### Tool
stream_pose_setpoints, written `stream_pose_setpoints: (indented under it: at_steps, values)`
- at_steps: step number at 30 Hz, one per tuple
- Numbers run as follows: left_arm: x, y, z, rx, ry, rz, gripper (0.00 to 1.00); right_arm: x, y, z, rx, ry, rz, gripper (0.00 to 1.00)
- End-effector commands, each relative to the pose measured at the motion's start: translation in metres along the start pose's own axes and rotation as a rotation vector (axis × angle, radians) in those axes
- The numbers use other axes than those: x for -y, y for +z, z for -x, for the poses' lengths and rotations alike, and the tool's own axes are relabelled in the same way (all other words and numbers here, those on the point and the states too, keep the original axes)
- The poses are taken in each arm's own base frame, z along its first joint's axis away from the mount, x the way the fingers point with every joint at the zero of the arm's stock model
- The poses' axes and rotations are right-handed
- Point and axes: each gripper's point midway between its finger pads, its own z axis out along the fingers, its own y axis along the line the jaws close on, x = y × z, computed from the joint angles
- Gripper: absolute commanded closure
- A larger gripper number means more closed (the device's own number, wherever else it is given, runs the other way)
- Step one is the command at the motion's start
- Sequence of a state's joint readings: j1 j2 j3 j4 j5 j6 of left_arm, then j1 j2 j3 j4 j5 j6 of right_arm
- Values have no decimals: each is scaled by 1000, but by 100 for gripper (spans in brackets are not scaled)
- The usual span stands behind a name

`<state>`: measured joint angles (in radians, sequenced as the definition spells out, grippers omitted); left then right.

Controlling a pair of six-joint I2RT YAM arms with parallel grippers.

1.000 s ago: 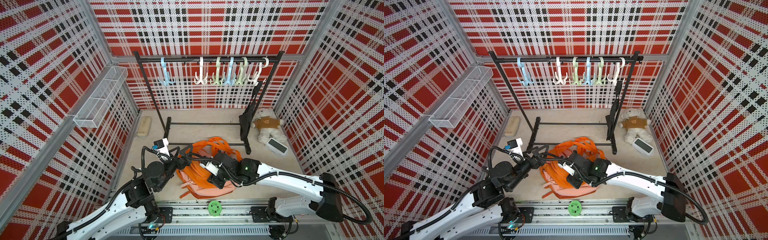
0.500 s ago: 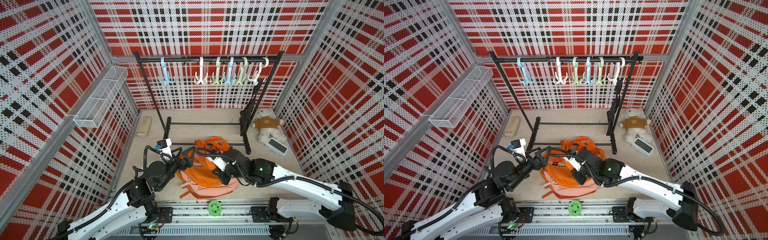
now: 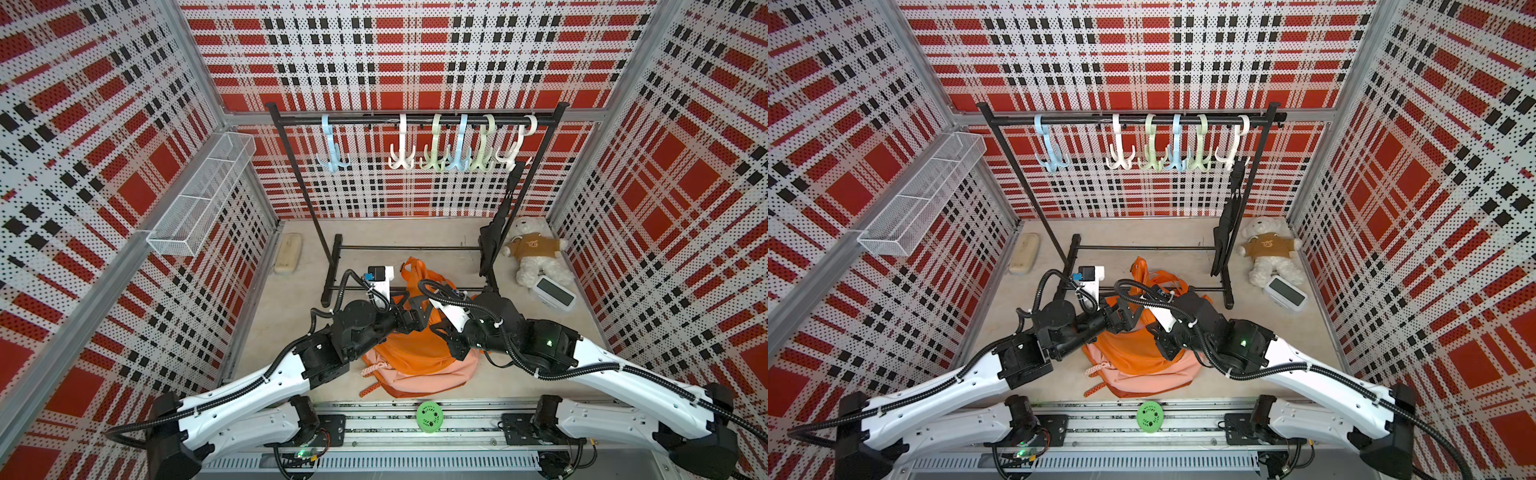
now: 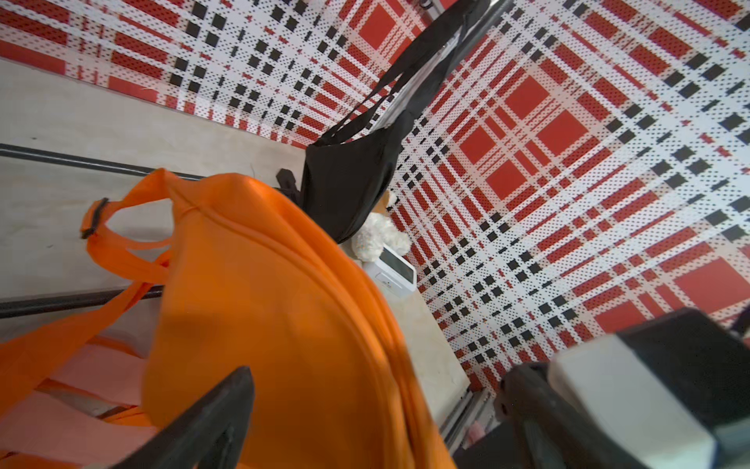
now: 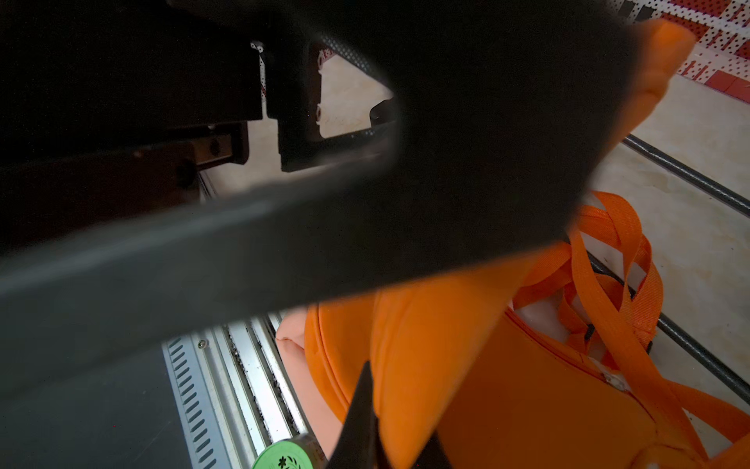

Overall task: Hang the bag on a hook
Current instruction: Pick up the bag from the bag.

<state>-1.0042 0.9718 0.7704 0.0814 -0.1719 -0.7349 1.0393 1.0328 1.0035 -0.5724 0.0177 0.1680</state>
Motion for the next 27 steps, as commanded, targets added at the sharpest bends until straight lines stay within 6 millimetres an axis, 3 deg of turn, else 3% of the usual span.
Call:
stream_pose_setpoints:
  at_steps: [1, 7, 10, 14, 17, 19, 20, 22, 27]
  values:
    - [19, 2, 7, 12, -23, -71, 1, -1, -3, 20, 78, -12, -3, 95]
    - [13, 17, -9, -42, -47, -54, 4, -1, -12, 32, 125, -26, -5, 93]
    - [15, 23, -10, -52, -45, -55, 11, 0, -9, 32, 106, -42, -14, 90]
    - [17, 29, -8, -56, -46, -56, 37, 3, -5, 31, 78, -55, -41, 87]
    - [11, 30, -6, -59, -49, -39, 65, 6, -8, 32, 88, -54, -53, 82]
    - [4, 29, -2, -60, -50, -27, 80, 8, -12, 33, 97, -54, -66, 73]
    - [2, 27, 2, -58, -47, -25, 84, 9, -15, 33, 102, -54, -72, 64]
    - [-2, 21, 11, -51, -39, -36, 91, 14, -23, 33, 120, -47, -98, 35]
    - [8, -5, 47, -33, 1, -166, 100, 34, -60, 42, 228, -25, -191, 10]
